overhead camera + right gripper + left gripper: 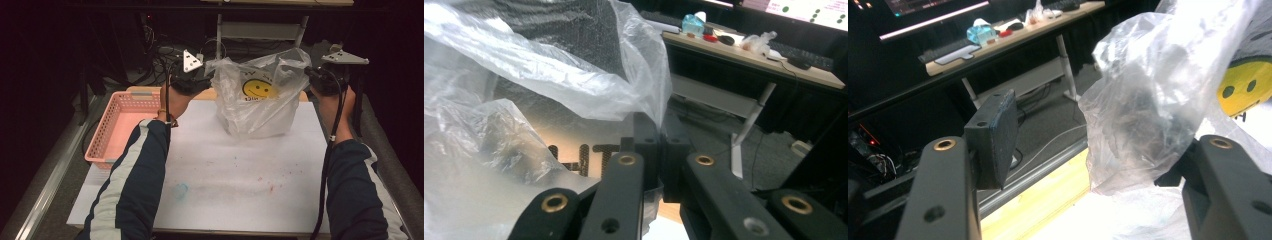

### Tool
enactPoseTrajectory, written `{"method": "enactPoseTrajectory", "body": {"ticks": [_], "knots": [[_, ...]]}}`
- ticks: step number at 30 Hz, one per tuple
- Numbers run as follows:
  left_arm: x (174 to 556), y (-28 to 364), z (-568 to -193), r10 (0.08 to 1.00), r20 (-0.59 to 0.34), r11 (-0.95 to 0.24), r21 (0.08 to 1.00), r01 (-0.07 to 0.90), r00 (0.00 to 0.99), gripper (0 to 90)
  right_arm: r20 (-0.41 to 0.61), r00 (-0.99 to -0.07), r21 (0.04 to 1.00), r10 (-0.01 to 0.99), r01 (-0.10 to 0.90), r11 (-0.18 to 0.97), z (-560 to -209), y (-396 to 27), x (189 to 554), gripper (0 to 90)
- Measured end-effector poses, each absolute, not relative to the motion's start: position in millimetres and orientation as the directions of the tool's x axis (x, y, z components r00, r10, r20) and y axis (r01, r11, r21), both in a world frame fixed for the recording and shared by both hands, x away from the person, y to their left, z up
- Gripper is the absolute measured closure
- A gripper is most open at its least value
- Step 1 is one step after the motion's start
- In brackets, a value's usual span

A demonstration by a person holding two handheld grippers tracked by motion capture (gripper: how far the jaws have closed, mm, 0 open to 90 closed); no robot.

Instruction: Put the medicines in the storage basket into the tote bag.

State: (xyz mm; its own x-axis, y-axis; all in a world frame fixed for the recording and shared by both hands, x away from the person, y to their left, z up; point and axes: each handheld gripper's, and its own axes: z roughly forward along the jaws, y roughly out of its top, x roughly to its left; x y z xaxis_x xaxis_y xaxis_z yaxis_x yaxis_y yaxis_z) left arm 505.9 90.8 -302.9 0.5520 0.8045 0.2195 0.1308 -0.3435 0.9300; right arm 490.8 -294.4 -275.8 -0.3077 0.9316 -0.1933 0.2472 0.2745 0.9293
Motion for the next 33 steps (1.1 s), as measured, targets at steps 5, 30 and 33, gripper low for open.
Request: {"method": "enactPoseTrajectory", "body": {"ticks": [5, 30, 33], "knots": [[498, 92, -297, 0.809, 0.21, -0.322, 0.94, 0.115, 0.549, 33.7, -0.198, -0.306, 0.928, 0.931, 0.247, 0.279, -277, -297, 488, 80.4], [474, 91, -298, 0.787, 0.307, -0.418, 0.903, 0.096, 0.535, 80.9, -0.22, -0.378, 0.937, 0.899, 0.175, 0.303, -240, -289, 435, 30.5], [482, 95, -298, 0.804, 0.317, -0.431, 0.894, 0.125, 0.503, 85.3, -0.239, -0.376, 0.938, 0.895, 0.148, 0.313, -238, -290, 430, 29.9]]}}
